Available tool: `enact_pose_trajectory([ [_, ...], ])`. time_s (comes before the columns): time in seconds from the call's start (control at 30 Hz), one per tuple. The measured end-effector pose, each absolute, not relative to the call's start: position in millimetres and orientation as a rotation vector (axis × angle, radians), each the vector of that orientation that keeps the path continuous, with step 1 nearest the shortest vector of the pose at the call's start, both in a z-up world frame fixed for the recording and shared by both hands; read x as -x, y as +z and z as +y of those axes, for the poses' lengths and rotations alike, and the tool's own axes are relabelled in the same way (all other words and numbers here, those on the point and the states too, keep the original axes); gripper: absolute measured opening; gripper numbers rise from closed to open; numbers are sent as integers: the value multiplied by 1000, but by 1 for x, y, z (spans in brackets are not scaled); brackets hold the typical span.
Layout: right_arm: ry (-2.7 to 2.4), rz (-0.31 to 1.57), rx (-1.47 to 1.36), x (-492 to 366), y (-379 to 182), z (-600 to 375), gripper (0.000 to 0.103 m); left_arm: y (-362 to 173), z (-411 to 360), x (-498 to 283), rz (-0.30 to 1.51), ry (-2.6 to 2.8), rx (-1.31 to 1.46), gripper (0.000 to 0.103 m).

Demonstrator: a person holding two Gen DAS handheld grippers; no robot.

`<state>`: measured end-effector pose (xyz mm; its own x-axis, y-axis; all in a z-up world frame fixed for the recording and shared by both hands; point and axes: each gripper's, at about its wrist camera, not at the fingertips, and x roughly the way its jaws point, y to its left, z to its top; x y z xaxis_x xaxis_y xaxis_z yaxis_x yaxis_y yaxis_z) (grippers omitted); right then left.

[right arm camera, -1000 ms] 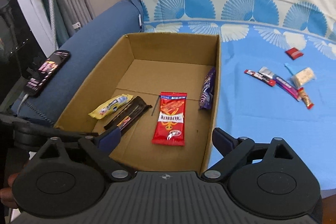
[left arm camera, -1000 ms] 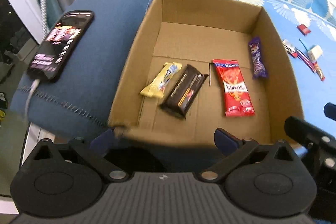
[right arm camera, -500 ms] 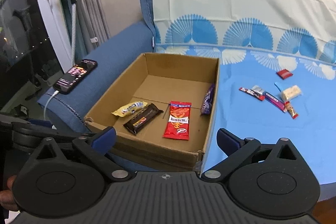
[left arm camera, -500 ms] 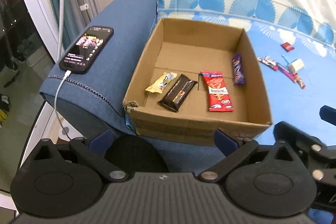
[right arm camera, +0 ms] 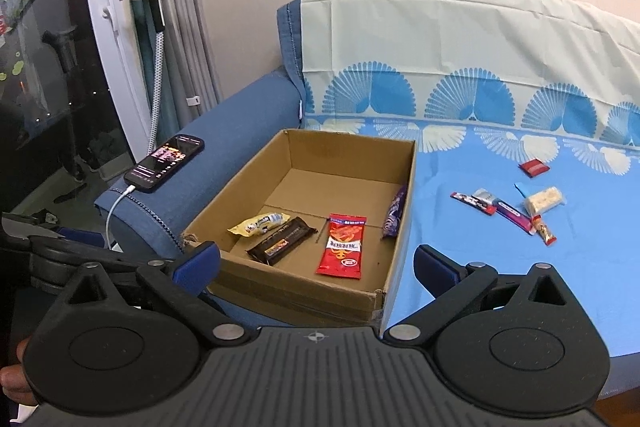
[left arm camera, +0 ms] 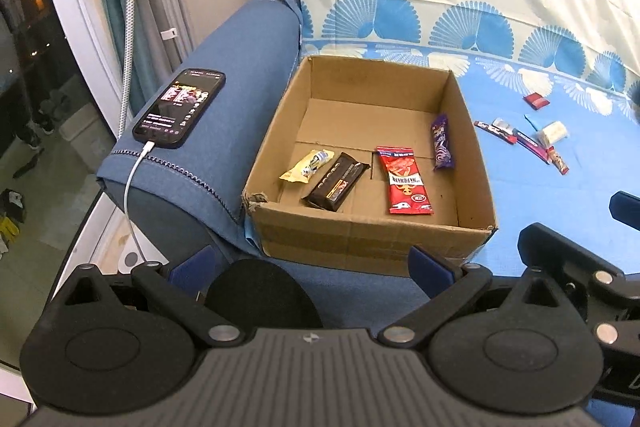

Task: Organize snacks
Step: 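Withdraw both tools from the box toward the snacks on the sofa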

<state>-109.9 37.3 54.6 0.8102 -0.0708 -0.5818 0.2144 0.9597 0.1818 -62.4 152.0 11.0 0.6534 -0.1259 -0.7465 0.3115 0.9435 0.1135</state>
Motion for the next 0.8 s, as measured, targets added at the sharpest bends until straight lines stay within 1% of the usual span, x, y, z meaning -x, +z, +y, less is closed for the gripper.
enact_pose_trajectory([
  [0.8, -156, 622, -282, 108, 46, 30, 102, 1, 145, 56, 852, -254, -275, 103],
])
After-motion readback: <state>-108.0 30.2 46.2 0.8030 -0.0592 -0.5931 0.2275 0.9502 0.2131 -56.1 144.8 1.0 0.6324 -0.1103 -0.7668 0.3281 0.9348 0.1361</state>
